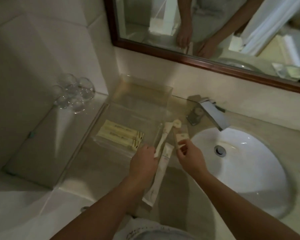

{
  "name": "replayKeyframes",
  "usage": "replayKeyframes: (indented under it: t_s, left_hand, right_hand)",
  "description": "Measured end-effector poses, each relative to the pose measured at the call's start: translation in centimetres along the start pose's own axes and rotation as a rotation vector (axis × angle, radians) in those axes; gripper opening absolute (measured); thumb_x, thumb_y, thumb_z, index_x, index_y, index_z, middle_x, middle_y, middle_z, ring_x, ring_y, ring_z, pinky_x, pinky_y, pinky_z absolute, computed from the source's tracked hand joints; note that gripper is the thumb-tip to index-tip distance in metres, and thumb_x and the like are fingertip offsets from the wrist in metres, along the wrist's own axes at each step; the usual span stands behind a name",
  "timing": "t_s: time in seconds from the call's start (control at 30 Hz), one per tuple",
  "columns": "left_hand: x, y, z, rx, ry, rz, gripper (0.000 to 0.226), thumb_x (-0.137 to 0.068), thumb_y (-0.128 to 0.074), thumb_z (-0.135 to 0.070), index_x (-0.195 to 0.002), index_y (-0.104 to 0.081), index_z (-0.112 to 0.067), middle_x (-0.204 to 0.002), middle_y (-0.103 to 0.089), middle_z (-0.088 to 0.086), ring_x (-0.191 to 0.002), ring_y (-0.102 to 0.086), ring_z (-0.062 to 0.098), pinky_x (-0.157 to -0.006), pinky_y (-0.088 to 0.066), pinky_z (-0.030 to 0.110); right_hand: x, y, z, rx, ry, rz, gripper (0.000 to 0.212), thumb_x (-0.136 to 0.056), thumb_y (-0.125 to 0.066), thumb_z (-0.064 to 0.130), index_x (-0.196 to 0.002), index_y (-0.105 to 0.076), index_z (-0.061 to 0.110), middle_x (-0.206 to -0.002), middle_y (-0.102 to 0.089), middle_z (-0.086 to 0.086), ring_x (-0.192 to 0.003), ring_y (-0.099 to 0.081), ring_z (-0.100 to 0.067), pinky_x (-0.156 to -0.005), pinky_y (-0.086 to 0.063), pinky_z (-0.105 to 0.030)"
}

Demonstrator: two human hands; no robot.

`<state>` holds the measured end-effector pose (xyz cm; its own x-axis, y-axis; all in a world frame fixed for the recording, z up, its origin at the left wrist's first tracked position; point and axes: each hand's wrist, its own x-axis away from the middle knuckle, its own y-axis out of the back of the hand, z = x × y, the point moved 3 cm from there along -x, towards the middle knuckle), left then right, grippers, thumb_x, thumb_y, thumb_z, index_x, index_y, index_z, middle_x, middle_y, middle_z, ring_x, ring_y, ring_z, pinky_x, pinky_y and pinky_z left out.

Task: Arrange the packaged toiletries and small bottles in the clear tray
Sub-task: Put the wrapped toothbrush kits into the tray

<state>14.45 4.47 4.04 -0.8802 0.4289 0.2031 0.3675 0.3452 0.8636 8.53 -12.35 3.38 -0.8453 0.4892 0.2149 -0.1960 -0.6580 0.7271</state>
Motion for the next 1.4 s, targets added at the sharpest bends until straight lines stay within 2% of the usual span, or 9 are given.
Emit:
replayKeyframes:
  t_s: [0.1,0.23,0.47,0.7,0.77,0.9,0.97,1.17,1.4]
  left_hand:
    - [1.8,-1.1,0.3,0.023,0.066,-0.036,0.016,-0.09,-0.051,-0.028,-0.099,-0.06,-0.02,-0.097,-0.061,0.001,-0.088,-0.061,0.021,-0.066,-0.042,0.03]
    - [2.1,-2.6,0.2,-0.061,0.157,-0.052,0.021,-0.094,-0.046,-0.027,-0.104,-0.063,-0.019,-0.103,-0.065,0.003,-0.094,-0.064,0.023,-0.071,-0.043,0.031]
    - [1.6,-3.7,-0.1,-0.062,0.257,-0.044,0.014,-0.091,-0.047,-0.014,-0.097,-0.06,-0.015,-0.101,-0.067,0.007,-0.095,-0.065,0.027,-0.075,-0.047,0.036]
    - [1.9,-4.4,0.7,0.012,0.328,0.051,0.02,-0.085,-0.058,-0.017,-0.104,-0.061,-0.01,-0.111,-0.066,0.011,-0.104,-0.063,0.027,-0.085,-0.05,0.037]
    - [1.7,-4.2,0.8,0.076,0.344,0.102,0.031,-0.079,-0.068,-0.026,-0.104,-0.065,-0.007,-0.109,-0.068,0.012,-0.102,-0.064,0.028,-0.085,-0.052,0.036]
    - [1.9,-3.5,1.2,0.243,0.405,0.241,0.043,-0.07,-0.079,-0.027,-0.103,-0.068,-0.002,-0.104,-0.071,0.014,-0.093,-0.068,0.025,-0.08,-0.056,0.035]
    - [2.5,-3.0,1.4,0.367,0.466,0.269,0.043,-0.071,-0.079,-0.022,-0.105,-0.063,-0.002,-0.105,-0.069,0.011,-0.086,-0.065,0.021,-0.071,-0.053,0.031]
    - [4.9,-1.8,0.7,0.73,0.492,0.382,0.048,-0.077,-0.074,-0.014,-0.122,-0.06,-0.007,-0.111,-0.067,0.011,-0.096,-0.066,0.024,-0.08,-0.058,0.038]
    - [5.3,-0.1,1.0,0.908,0.434,0.366,0.031,-0.089,-0.062,-0.024,-0.118,-0.064,-0.011,-0.109,-0.071,0.006,-0.096,-0.068,0.019,-0.077,-0.058,0.032]
  right_hand:
    - [1.5,-1.7,-0.7,0.059,0.012,0.155,0.024,-0.091,-0.059,0.036,-0.113,-0.055,0.028,-0.075,-0.064,0.008,-0.067,-0.062,-0.007,-0.062,-0.052,-0.027]
    - [2.5,-4.2,0.0,0.17,0.138,0.314,0.039,-0.089,-0.058,0.039,-0.126,-0.049,0.031,-0.099,-0.068,0.001,-0.09,-0.066,-0.019,-0.078,-0.054,-0.033]
    - [3.0,-5.3,0.3,0.25,0.211,0.301,0.047,-0.082,-0.056,0.049,-0.123,-0.044,0.03,-0.098,-0.067,-0.001,-0.089,-0.065,-0.024,-0.075,-0.054,-0.036]
    - [3.3,-4.9,0.0,-0.01,0.057,0.22,0.02,-0.085,-0.065,0.044,-0.091,-0.047,0.037,-0.087,-0.057,0.019,-0.081,-0.062,-0.004,-0.068,-0.046,-0.013]
    - [3.5,-4.5,0.0,-0.114,-0.065,0.252,0.029,-0.084,-0.071,0.035,-0.081,-0.041,0.035,-0.082,-0.052,0.018,-0.077,-0.056,-0.006,-0.07,-0.045,-0.02]
    - [2.8,-4.8,-1.5,-0.246,-0.294,0.31,0.049,-0.066,-0.077,0.036,-0.104,-0.056,0.015,-0.093,-0.064,0.001,-0.087,-0.064,-0.02,-0.079,-0.057,-0.04]
    - [2.4,-4.7,-2.1,-0.271,-0.313,0.356,0.039,-0.072,-0.074,0.025,-0.109,-0.067,0.013,-0.099,-0.071,-0.004,-0.092,-0.068,-0.024,-0.085,-0.058,-0.044]
    - [2.7,-3.1,-2.0,-0.501,-0.367,0.331,0.02,-0.085,-0.062,0.012,-0.101,-0.074,0.01,-0.086,-0.072,-0.007,-0.073,-0.066,-0.02,-0.06,-0.049,-0.028]
    - [2.2,-2.6,1.1,-0.64,-0.301,0.348,0.015,-0.088,-0.063,0.019,-0.099,-0.071,0.011,-0.091,-0.074,-0.009,-0.08,-0.071,-0.023,-0.072,-0.058,-0.036]
